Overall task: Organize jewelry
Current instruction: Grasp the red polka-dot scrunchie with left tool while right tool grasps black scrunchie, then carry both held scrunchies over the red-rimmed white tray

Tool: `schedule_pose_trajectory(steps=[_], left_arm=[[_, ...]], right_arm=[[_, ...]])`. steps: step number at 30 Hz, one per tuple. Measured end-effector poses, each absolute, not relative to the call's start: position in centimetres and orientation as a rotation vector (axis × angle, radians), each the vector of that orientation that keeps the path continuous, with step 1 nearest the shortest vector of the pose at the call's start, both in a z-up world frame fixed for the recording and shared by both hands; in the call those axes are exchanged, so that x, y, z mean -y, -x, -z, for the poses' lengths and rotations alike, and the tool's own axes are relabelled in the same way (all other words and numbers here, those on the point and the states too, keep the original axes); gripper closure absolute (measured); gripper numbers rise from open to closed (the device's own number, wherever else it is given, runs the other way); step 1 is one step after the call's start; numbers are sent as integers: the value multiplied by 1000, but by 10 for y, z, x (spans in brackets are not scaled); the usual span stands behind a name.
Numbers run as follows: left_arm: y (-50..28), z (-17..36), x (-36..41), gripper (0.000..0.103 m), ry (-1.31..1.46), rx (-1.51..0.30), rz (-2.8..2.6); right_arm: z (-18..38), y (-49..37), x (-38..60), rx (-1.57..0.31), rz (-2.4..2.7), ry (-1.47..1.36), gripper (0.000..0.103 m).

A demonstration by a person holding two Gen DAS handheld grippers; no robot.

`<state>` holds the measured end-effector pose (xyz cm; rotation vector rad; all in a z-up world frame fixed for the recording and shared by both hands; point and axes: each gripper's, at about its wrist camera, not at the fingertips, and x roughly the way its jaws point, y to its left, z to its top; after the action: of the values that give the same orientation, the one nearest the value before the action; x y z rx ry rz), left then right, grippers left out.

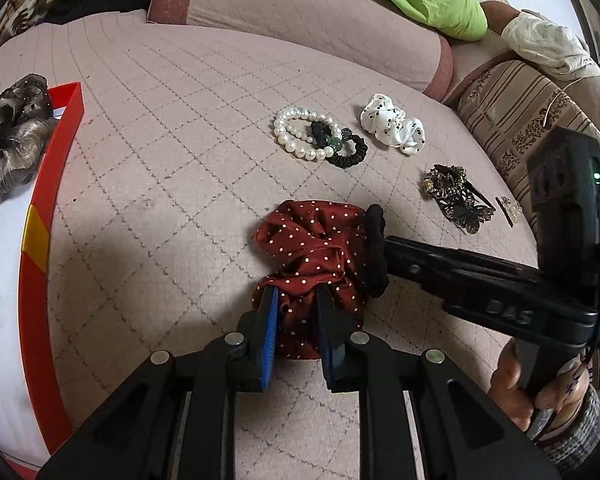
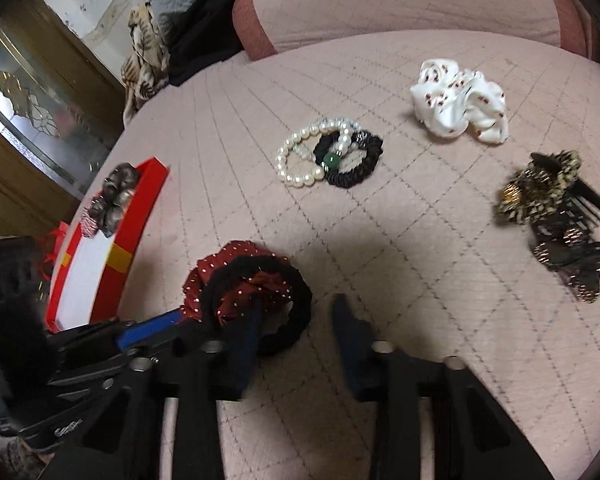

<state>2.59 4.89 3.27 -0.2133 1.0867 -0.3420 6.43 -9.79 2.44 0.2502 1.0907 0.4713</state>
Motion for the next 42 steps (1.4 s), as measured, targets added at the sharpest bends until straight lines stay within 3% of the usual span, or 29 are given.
schedule_pose_trajectory(steps=[1,2,5,25,42], left_arm=[[-26,-33,-49,86,211,-1084,340],[-25,-34,-47,86,205,-1082,335],[-25,-37,-45,95,202,-1079,333],[24,-106,-40,95,41,-901,268],[65,-141,-86,95,21,-790,103]], right_arm=[[-24,-65,98,-1088,-462,-248,88],[-25,-65,100,-1089,-457,-253,92],[-28,-62,107,-1084,-440,-264,92],[-84,-8,127,-986,-354,-252,93],[-116,23,90,-951,-396,-192,92]])
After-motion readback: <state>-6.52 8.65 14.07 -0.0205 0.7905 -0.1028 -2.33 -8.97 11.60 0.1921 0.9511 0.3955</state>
